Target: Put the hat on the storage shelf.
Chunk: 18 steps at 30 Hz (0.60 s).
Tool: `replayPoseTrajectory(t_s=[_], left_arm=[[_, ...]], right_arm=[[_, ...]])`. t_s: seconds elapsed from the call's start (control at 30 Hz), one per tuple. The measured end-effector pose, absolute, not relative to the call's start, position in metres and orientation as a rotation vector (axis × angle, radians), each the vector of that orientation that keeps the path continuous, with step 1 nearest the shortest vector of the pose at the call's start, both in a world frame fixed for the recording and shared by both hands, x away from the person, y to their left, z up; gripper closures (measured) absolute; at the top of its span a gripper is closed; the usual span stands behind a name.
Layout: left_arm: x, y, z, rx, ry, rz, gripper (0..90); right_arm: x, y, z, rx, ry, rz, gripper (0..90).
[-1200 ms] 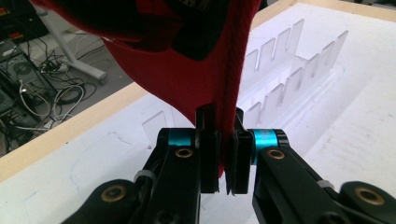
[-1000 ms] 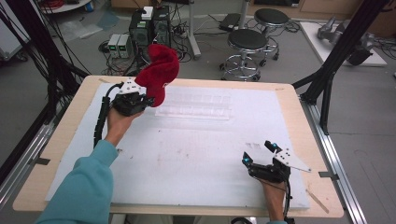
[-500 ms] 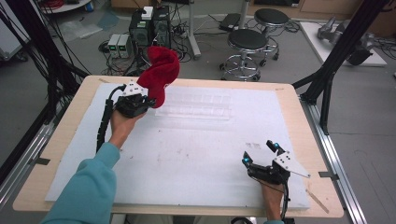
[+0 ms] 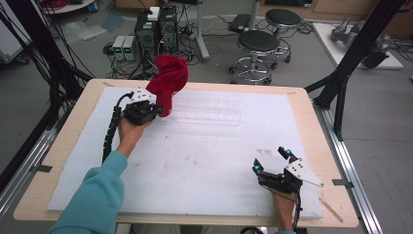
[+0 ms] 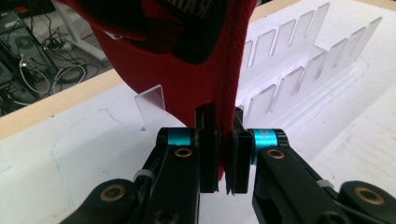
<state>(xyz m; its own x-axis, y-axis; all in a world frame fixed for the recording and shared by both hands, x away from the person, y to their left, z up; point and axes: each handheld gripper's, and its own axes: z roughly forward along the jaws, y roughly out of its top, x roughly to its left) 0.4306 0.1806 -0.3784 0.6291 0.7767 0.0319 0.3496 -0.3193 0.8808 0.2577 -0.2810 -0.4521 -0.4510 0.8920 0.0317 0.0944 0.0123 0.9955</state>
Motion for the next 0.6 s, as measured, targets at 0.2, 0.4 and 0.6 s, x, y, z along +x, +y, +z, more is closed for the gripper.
replayPoseTrajectory(t_s=[0.2, 0.4, 0.6], left_arm=[[0.4312, 0.1821, -0.3795, 1.925, 0.885, 0.554, 84.5], [0.4309, 0.1817, -0.3808, 1.938, 0.899, 0.533, 78.3], [0.4299, 0.1821, -0.3792, 1.932, 0.899, 0.531, 73.1]], right_arm=[[0.2577, -0.2808, -0.4522, 1.029, 1.619, 1.506, 0.5], [0.2569, -0.2805, -0.4524, 1.027, 1.62, 1.505, 0.5], [0.257, -0.2812, -0.4525, 1.036, 1.61, 1.513, 0.5]])
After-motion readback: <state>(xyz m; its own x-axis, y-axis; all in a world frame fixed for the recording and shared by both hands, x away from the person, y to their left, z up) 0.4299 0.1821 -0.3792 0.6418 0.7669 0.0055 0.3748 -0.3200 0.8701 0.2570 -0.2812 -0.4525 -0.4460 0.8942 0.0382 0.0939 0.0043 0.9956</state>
